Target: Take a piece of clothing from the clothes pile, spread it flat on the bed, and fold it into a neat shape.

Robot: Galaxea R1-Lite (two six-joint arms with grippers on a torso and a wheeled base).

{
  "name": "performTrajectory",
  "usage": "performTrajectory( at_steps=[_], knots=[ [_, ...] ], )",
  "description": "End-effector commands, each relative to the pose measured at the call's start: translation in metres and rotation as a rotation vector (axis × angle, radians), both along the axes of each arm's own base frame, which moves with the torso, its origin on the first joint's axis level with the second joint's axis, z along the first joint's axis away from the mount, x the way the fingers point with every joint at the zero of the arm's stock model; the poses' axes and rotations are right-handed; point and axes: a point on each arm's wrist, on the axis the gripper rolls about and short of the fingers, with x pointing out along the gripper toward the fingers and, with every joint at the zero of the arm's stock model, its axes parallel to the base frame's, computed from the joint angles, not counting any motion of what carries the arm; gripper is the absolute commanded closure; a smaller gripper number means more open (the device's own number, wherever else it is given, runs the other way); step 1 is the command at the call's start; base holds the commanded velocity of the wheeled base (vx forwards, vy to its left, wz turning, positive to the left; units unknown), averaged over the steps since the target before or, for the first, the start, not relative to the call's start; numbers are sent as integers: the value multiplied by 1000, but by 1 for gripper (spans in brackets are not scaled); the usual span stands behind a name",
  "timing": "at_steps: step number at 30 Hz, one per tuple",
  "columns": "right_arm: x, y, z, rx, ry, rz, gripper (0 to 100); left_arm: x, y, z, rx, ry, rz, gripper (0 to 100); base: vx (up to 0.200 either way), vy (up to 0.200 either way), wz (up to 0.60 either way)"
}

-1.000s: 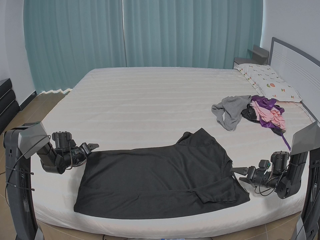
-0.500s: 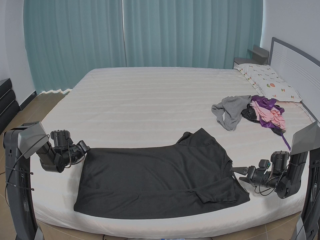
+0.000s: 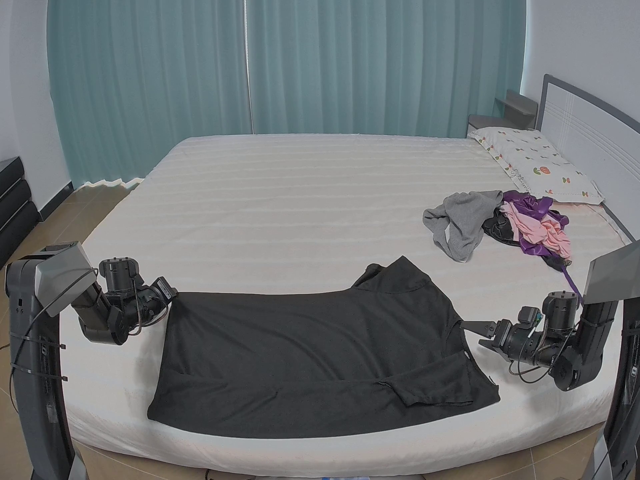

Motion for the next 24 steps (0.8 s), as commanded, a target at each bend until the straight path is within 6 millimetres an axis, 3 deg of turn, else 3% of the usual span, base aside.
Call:
performTrajectory(
  at_steps=[1, 6, 13, 24],
  knots=[
    [14, 13, 5, -17, -43, 15, 0, -1, 0, 0, -2, 2, -1, 100, 0, 0, 0],
    [41, 38, 18, -49, -84, 25, 0, -2, -1, 0, -6, 8, -1, 100, 0, 0, 0],
    [87, 52, 34, -71, -48, 21, 0, -5, -2, 1, -29, 17, 11, 100, 0, 0, 0],
    [146, 63, 29, -120, 37, -9, 0, -15, -3, -3, -35, 51, 11, 100, 0, 0, 0]
  ],
)
